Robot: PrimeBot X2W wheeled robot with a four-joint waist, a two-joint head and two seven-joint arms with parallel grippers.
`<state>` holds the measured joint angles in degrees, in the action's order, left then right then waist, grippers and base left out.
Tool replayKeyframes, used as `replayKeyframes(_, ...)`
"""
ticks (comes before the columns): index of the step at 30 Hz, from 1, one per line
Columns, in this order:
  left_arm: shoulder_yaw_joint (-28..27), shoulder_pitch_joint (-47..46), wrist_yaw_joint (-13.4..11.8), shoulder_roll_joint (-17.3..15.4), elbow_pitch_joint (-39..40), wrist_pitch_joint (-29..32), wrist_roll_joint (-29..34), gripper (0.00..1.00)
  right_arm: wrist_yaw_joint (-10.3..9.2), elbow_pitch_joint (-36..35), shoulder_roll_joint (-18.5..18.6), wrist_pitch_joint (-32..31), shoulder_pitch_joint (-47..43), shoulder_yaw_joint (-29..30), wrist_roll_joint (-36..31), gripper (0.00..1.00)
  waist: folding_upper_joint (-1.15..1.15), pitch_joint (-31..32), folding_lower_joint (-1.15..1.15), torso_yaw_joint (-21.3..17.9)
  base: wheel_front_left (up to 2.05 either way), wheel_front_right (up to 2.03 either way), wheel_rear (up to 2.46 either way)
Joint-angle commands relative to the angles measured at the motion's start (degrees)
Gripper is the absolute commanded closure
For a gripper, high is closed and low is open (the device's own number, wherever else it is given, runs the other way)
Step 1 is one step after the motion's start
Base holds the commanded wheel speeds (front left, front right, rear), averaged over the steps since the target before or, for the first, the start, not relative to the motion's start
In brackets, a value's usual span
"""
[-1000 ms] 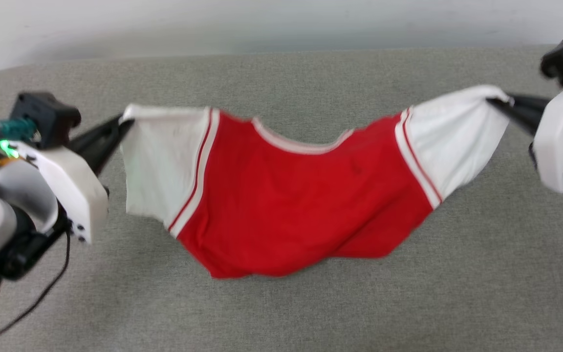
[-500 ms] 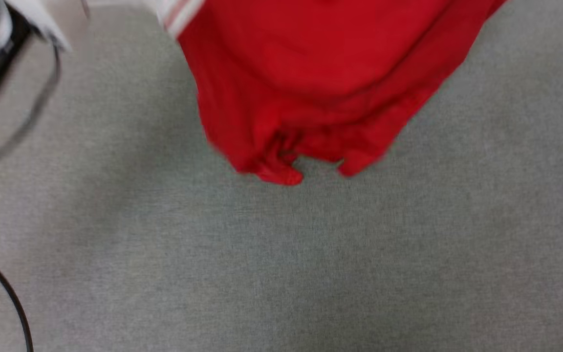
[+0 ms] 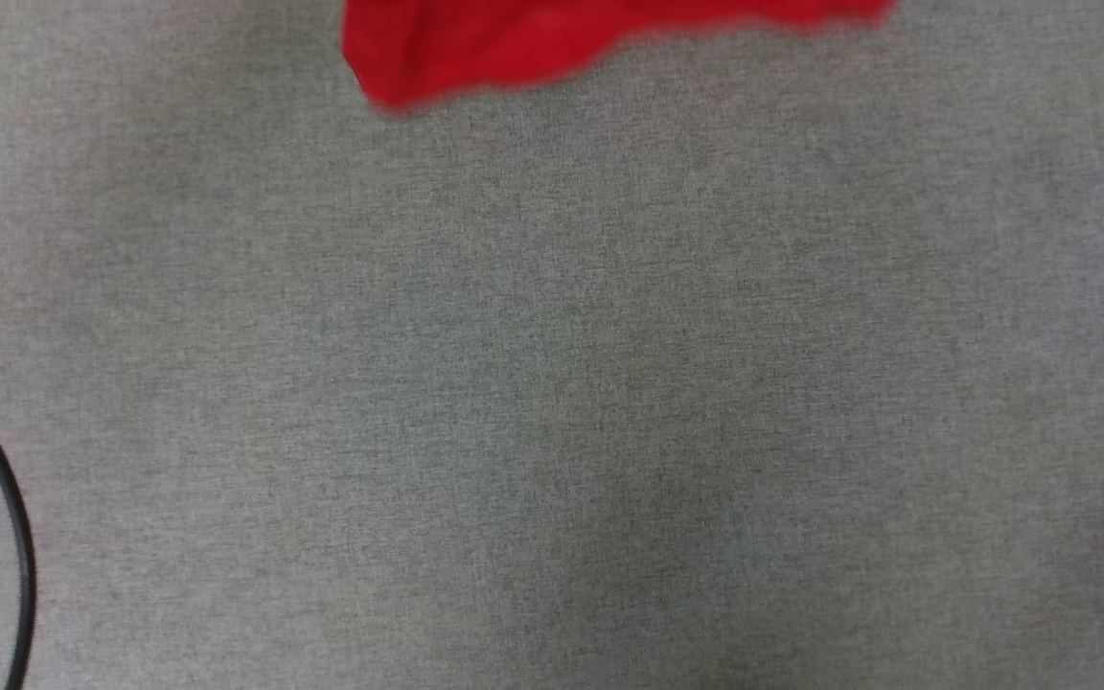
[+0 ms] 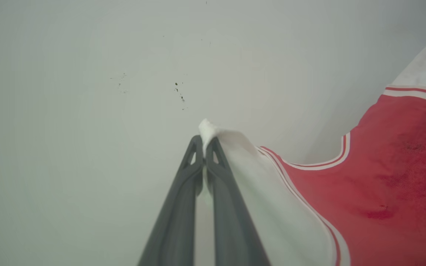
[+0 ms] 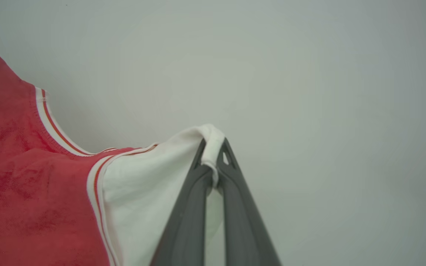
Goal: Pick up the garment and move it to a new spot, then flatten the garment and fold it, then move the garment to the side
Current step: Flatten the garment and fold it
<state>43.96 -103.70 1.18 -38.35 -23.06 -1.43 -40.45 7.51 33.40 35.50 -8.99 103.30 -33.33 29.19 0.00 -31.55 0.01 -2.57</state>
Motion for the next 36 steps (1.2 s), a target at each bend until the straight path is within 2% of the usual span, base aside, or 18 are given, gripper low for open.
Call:
replayKeyframes(1,-0.32,-1.4,0.51,0.21,-0.6,-0.2,0.15,1.0,-0.04,0.4,-0.61,0.69,1.36,0.23,-0.4,1.0,0.0,-0.39,-0.01,-0.01,0.0,0.0,0.0)
replayKeyframes(9,-1.4,-8.99,2.82,3.09,-8.83,-3.19,0.13,1.0,-0.04,6.62,-4.01,2.86,9.56,-1.55,-3.52,1.0,0.0,-1.6,-0.01,0.96,0.0,0.0,0.0)
replayKeyframes(16,0.09,-5.96,4.5,3.79,-13.95,-6.01,-0.52,1.0,-0.04,10.71,-5.39,6.66,7.51,-5.82,-2.4,1.0,0.0,-2.34,-0.01,1.13,0.0,0.0,0.0)
replayKeyframes(21,1.73,0.77,5.27,3.38,-16.21,-9.11,-1.65,1.0,-0.04,13.12,-7.25,10.49,1.31,-9.86,-0.47,1.0,0.0,-0.91,-0.01,0.45,0.0,0.0,0.0)
replayKeyframes(27,3.31,13.71,5.53,1.89,-16.29,-12.02,-3.58,1.0,-0.04,14.35,-9.25,15.31,-10.18,-15.73,2.72,1.0,0.0,2.87,-0.01,-0.27,0.0,0.0,0.0)
replayKeyframes(36,3.74,38.94,1.23,1.6,-10.69,-13.67,-7.47,1.0,-0.05,13.33,-8.8,19.51,-29.17,-23.39,9.12,1.0,0.0,11.58,-0.01,0.43,0.0,0.0,0.0)
